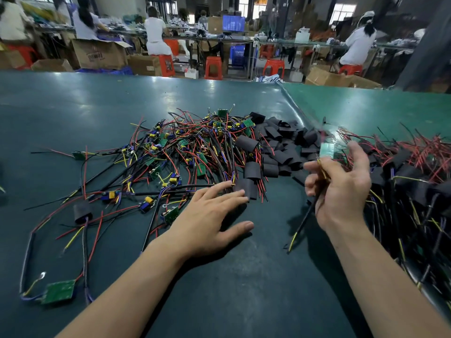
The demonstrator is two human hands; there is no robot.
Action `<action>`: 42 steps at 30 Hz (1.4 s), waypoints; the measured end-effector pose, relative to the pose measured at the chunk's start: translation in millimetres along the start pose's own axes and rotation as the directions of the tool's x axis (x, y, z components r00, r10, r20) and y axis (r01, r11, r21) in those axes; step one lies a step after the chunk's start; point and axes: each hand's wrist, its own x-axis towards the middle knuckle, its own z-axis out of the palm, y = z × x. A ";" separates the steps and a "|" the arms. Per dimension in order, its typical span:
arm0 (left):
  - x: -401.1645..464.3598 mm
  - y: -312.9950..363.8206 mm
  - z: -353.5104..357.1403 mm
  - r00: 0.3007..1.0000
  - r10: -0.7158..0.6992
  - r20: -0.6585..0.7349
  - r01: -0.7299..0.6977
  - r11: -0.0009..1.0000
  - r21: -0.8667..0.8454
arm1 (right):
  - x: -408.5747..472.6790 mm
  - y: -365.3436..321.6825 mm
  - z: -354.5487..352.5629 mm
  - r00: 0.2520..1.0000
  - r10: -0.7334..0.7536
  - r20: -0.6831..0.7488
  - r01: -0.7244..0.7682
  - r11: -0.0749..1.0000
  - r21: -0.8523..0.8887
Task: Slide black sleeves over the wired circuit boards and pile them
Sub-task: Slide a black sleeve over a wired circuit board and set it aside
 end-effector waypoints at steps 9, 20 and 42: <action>-1.8 2.9 -1.3 0.995 -0.069 0.072 0.067 0.997 0.024 | -11.4 -12.5 -3.6 0.904 0.232 0.360 -0.283 0.954 0.096; 0.8 6.9 -7.1 0.963 0.013 -0.270 -0.011 1.000 0.007 | -5.1 -15.9 -10.2 0.882 0.282 0.378 -0.359 0.921 0.150; -7.7 -3.2 -16.6 0.996 0.022 -0.083 -0.047 0.951 -0.306 | -6.6 -11.2 -5.7 0.968 0.203 0.144 -0.175 0.967 -0.187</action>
